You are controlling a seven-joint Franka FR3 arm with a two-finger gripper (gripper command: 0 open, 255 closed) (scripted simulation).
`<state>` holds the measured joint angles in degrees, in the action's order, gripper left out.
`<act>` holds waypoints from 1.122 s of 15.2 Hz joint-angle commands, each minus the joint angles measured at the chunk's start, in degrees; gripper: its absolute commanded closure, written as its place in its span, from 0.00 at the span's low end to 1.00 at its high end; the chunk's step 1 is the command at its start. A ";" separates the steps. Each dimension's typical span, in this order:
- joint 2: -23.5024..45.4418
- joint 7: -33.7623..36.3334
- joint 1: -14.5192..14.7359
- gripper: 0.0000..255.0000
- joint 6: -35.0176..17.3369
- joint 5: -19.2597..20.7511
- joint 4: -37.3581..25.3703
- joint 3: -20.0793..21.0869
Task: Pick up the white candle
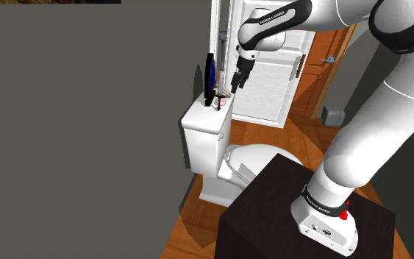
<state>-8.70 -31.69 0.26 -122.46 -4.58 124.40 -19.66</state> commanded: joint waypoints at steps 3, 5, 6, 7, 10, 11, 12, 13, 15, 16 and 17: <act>9.54 -6.44 -0.14 0.00 -2.42 -6.25 -6.80 -1.90; 14.27 -9.55 -0.83 0.00 -2.88 -9.61 -10.67 -2.22; 16.65 -11.03 -1.30 0.00 -2.95 -11.27 -12.74 -2.23; 19.02 -12.42 -1.90 0.00 -2.92 -12.88 -14.91 -2.12; 26.17 -16.04 -4.03 0.00 -2.31 -17.35 -22.02 -1.43; 28.34 -16.95 -4.80 0.00 -1.99 -18.54 -24.35 -1.08; 28.63 -17.19 -4.91 0.00 -2.60 -18.76 -23.99 -0.91; 28.93 -17.45 -4.97 0.00 -3.21 -19.01 -23.64 -0.79; 29.58 -18.00 -5.07 0.00 -4.40 -19.54 -22.99 -0.58; 29.91 -18.27 -5.13 0.00 -4.98 -19.81 -22.69 -0.46; 30.26 -18.55 -5.19 0.00 -5.57 -20.09 -22.40 -0.35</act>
<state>21.21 -49.88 -4.86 -127.27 -24.34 101.56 -20.14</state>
